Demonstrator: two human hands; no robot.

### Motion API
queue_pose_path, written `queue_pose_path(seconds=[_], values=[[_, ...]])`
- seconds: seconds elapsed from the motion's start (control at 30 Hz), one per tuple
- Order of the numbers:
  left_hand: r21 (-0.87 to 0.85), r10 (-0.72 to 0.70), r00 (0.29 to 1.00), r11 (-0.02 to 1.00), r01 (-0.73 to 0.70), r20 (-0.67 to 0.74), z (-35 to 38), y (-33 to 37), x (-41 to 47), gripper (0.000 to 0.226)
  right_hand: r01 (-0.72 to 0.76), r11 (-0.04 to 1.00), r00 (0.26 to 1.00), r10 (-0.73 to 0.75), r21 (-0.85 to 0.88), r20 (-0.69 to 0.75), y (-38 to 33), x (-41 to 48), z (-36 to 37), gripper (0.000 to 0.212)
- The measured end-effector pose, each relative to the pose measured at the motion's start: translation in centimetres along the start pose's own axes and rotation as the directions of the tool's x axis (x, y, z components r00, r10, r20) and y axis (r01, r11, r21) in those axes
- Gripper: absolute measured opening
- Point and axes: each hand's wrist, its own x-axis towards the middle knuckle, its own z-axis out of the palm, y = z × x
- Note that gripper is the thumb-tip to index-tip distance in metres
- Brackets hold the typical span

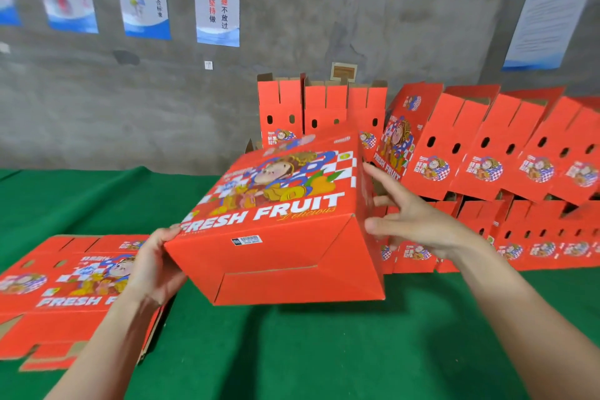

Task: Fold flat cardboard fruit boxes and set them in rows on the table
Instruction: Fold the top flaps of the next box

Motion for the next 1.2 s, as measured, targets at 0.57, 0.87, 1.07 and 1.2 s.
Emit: queue_pose_path(seconds=[0.57, 0.87, 1.07, 1.2], values=[[0.142, -0.017, 0.997, 0.99, 0.007, 0.072, 13.1, -3.4, 2.3, 0.052, 0.168, 0.843, 0.76, -0.441, -0.511, -0.477, -2.8, 2.9, 2.0, 0.072], [0.583, 0.076, 0.952, 0.775, -0.244, 0.298, 19.6, -6.9, 4.8, 0.049, -0.014, 0.785, 0.752, -0.4, -0.62, -0.524, 0.8, 9.5, -0.9, 0.071], [0.733, 0.044, 0.919, 0.589, -0.341, 0.392, 22.1, -7.7, 10.1, 0.057, -0.158, 0.739, 0.733, -0.356, -0.655, -0.579, 3.7, 14.6, -6.5, 0.067], [0.774, 0.079, 0.94, 0.547, -0.32, 0.332, 21.9, -9.0, 14.3, 0.048, -0.255, 0.755, 0.741, -0.248, -0.604, -0.624, 6.0, 18.2, -10.7, 0.065]])
